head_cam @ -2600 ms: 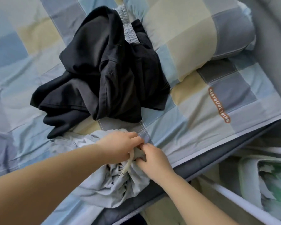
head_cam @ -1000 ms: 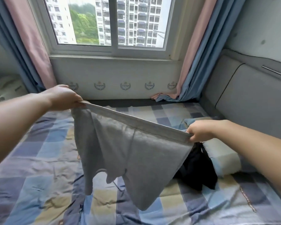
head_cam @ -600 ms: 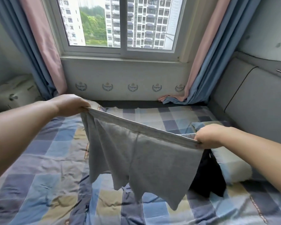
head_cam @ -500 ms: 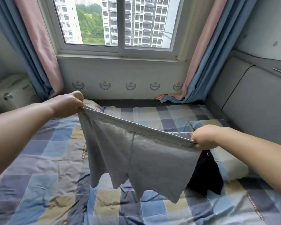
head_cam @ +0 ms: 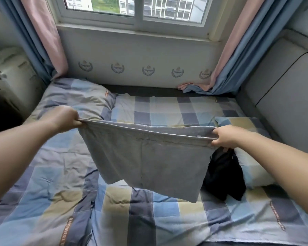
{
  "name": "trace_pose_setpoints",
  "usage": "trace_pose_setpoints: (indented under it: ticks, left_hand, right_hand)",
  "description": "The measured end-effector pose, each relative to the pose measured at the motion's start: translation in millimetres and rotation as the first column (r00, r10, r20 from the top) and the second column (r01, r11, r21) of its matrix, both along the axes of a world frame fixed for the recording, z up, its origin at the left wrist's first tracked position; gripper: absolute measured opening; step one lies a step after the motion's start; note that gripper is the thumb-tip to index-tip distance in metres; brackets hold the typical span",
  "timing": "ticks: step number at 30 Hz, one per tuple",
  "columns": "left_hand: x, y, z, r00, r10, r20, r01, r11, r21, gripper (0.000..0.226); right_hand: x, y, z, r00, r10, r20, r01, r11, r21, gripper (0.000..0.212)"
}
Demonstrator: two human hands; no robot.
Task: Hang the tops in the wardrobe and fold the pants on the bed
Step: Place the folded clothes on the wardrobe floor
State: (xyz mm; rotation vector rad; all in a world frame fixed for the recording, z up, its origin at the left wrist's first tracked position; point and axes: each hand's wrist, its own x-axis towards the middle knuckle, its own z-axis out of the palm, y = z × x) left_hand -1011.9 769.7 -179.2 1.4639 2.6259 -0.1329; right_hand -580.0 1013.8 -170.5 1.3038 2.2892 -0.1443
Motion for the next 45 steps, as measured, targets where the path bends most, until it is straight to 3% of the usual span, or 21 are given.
trace_pose_setpoints:
  ticks: [3, 6, 9, 12, 18, 22, 28, 33, 36, 39, 45]
  left_hand:
    - [3, 11, -24, 0.991, 0.129, 0.031, -0.132, 0.985, 0.112, 0.028]
    - [-1, 27, -37, 0.980, 0.194, 0.035, -0.197, 0.959, 0.205, 0.024]
    - [-16, 45, -32, 0.970, 0.240, 0.046, -0.242, 0.920, 0.309, 0.024]
    - [-29, 59, -6, 0.957, 0.290, 0.019, -0.273, 0.871, 0.408, 0.025]
    - [-57, 77, 48, 0.947, 0.322, 0.018, -0.265, 0.746, 0.611, 0.022]
    - [-50, 65, 16, 0.926, 0.352, 0.133, -0.357, 0.707, 0.611, 0.030]
    - [-10, 12, -126, 0.904, 0.382, 0.193, -0.426, 0.847, 0.318, 0.038]
    - [33, -43, -246, 0.875, 0.416, 0.247, -0.439, 0.897, 0.046, 0.032]
    - [65, -86, -324, 0.889, 0.381, 0.254, -0.357, 0.924, -0.136, 0.026]
    - [99, -123, -382, 0.902, 0.330, 0.279, -0.248, 0.924, -0.291, 0.028]
    - [146, -158, -446, 0.892, 0.380, 0.245, -0.217, 0.835, -0.506, 0.037]
  right_hand:
    - [-26, 25, -29, 0.996, -0.005, -0.091, 0.011, 0.997, 0.074, 0.034]
    - [-56, 42, -50, 0.979, -0.015, -0.203, 0.033, 0.996, 0.086, 0.027]
    - [-83, 64, -42, 0.966, -0.028, -0.257, 0.061, 0.991, 0.122, 0.021]
    - [-106, 92, -6, 0.951, 0.058, -0.303, 0.027, 0.962, 0.272, 0.018]
    - [-129, 123, 57, 0.926, 0.210, -0.314, -0.026, 0.865, 0.501, 0.033]
    - [-122, 106, 38, 0.944, 0.215, -0.251, -0.061, 0.860, 0.507, 0.041]
    - [-87, 34, -84, 0.953, 0.303, -0.005, -0.273, 0.865, 0.422, 0.025]
    - [-61, -26, -213, 0.902, 0.418, 0.106, -0.430, 0.855, 0.289, 0.030]
    - [-34, -70, -302, 0.874, 0.450, 0.185, -0.476, 0.870, 0.131, 0.034]
    - [-8, -113, -367, 0.856, 0.473, 0.209, -0.482, 0.876, -0.010, 0.034]
    - [11, -170, -438, 0.827, 0.506, 0.247, -0.467, 0.861, -0.201, 0.029]
